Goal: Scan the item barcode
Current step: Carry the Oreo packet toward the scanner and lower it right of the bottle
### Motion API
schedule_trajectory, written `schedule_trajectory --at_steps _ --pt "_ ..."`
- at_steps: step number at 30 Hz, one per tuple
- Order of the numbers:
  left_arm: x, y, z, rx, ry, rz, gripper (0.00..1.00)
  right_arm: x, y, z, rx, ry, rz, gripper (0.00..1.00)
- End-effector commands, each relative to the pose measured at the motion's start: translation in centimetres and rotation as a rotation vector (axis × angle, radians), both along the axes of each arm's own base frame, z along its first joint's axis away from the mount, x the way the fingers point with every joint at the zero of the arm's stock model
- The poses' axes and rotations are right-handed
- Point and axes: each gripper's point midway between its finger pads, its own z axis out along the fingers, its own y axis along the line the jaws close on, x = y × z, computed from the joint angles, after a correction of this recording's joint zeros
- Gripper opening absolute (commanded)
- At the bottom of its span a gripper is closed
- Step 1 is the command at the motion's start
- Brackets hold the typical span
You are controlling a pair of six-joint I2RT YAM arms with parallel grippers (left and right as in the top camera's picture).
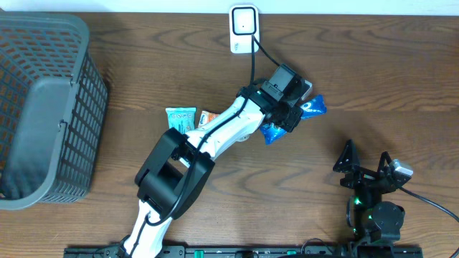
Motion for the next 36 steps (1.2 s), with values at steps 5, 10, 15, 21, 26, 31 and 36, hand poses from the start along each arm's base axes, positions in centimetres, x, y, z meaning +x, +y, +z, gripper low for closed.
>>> schedule_trajectory --at_steps 5,10,15,21,26,31,36 --pt "1.0 0.1 4.6 -0.041 -0.095 0.021 0.92 0.0 0.1 -0.1 -0.011 0.004 0.000 0.99" --pt "0.9 0.2 9.1 -0.101 -0.159 0.023 0.76 0.0 0.1 -0.1 -0.011 0.004 0.000 0.99" --pt "-0.1 0.6 7.9 -0.065 -0.110 0.021 0.08 0.0 0.1 -0.1 -0.011 0.004 0.000 0.99" --pt "-1.7 0.7 3.5 0.008 -0.028 0.000 0.07 0.0 0.1 -0.1 -0.011 0.004 0.000 0.99" --pt "-3.4 -0.1 1.0 0.016 0.043 -0.045 0.07 0.0 0.1 -0.1 -0.011 0.004 0.000 0.99" --pt "-3.4 -0.4 -1.4 0.035 0.064 -0.049 0.08 0.0 0.1 -0.1 -0.011 0.004 0.000 0.99" --pt "-2.9 -0.9 -4.4 0.044 0.073 -0.048 0.07 0.0 0.1 -0.1 -0.011 0.004 0.000 0.99"
